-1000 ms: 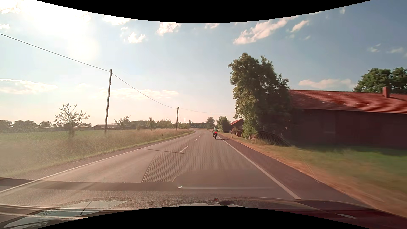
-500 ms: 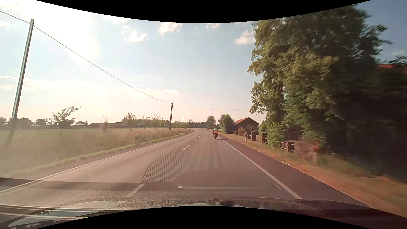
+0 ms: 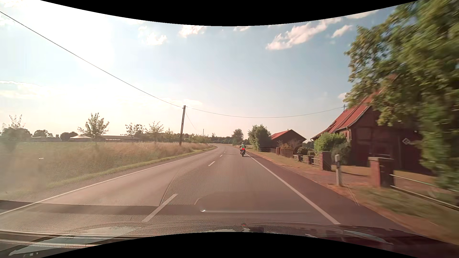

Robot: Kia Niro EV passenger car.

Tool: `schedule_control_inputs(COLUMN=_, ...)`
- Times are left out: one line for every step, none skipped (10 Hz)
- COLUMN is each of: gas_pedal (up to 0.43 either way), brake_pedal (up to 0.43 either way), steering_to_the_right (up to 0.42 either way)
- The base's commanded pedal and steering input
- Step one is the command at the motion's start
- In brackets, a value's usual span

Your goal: Follow the waypoints while adhering to traffic rules and regulations

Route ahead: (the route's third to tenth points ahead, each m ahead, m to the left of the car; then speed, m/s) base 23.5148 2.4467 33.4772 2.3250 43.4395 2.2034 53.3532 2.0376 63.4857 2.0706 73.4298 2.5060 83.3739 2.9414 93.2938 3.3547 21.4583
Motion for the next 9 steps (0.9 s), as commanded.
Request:
schedule_control_inputs(gas_pedal=0.13, brake_pedal=0.0, steering_to_the_right=0.002)
schedule_control_inputs(gas_pedal=0.13, brake_pedal=0.0, steering_to_the_right=0.001)
schedule_control_inputs(gas_pedal=0.138, brake_pedal=0.0, steering_to_the_right=0.0)
schedule_control_inputs(gas_pedal=0.138, brake_pedal=0.0, steering_to_the_right=0.0)
schedule_control_inputs(gas_pedal=0.138, brake_pedal=0.0, steering_to_the_right=0.0)
schedule_control_inputs(gas_pedal=0.138, brake_pedal=0.0, steering_to_the_right=0.0)
schedule_control_inputs(gas_pedal=0.138, brake_pedal=0.0, steering_to_the_right=0.0)
schedule_control_inputs(gas_pedal=0.138, brake_pedal=0.0, steering_to_the_right=0.0)
schedule_control_inputs(gas_pedal=0.138, brake_pedal=0.0, steering_to_the_right=0.0)
